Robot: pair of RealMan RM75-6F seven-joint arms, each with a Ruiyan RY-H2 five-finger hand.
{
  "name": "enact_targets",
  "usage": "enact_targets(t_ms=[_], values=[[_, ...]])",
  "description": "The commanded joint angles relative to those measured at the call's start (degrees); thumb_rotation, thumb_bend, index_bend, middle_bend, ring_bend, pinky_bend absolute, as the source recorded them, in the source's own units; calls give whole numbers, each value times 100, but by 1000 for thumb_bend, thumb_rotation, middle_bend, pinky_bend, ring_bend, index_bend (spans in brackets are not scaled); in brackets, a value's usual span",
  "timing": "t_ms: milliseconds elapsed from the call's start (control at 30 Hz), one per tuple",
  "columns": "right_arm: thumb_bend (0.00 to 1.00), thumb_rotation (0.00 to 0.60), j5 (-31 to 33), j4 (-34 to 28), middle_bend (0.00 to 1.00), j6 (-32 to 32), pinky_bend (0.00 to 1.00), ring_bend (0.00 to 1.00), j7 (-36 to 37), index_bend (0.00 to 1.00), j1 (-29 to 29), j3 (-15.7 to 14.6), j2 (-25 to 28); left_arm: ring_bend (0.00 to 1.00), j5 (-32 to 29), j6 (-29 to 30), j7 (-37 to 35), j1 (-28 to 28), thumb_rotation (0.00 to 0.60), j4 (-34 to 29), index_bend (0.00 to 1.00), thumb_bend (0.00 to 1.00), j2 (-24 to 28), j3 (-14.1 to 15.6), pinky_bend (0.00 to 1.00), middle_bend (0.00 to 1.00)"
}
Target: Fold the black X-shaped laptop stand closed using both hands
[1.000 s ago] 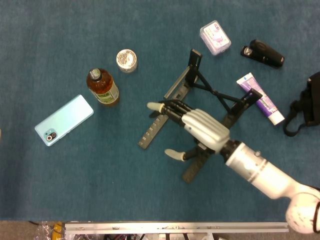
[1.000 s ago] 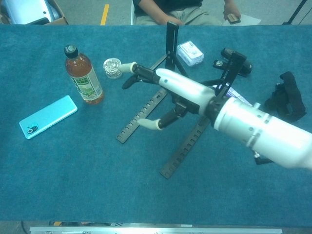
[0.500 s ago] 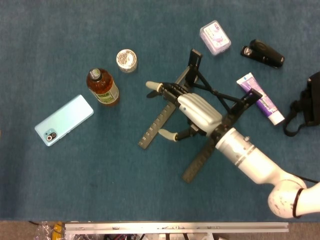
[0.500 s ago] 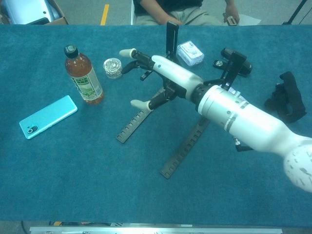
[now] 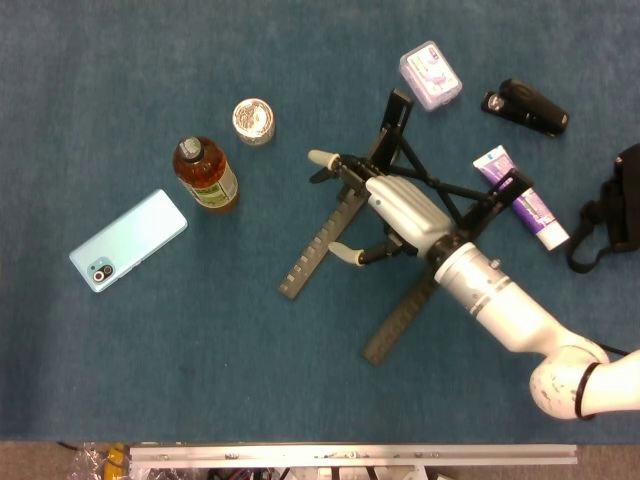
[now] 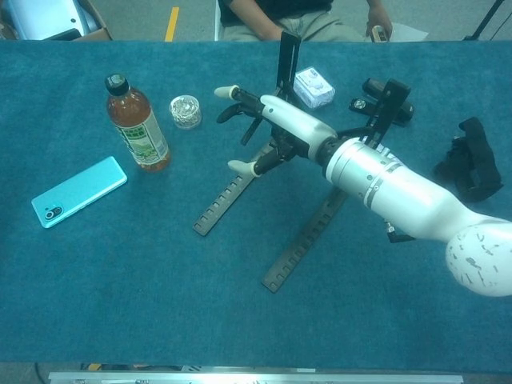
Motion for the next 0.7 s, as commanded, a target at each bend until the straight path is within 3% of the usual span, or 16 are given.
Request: enact_targets(t_ms=[33,700], values=[[255,600,79,7,210,-8,57,48,-88,38,-16,-51,26,144,7,-3,-14,-5,600,17,185,276,-13,-2,141,167],[255,600,654,118,210,128,57,28,-587,38,-71,-24,48,140,5,-26,-160,-29,600,197,185,275,-108,-33,141,167]])
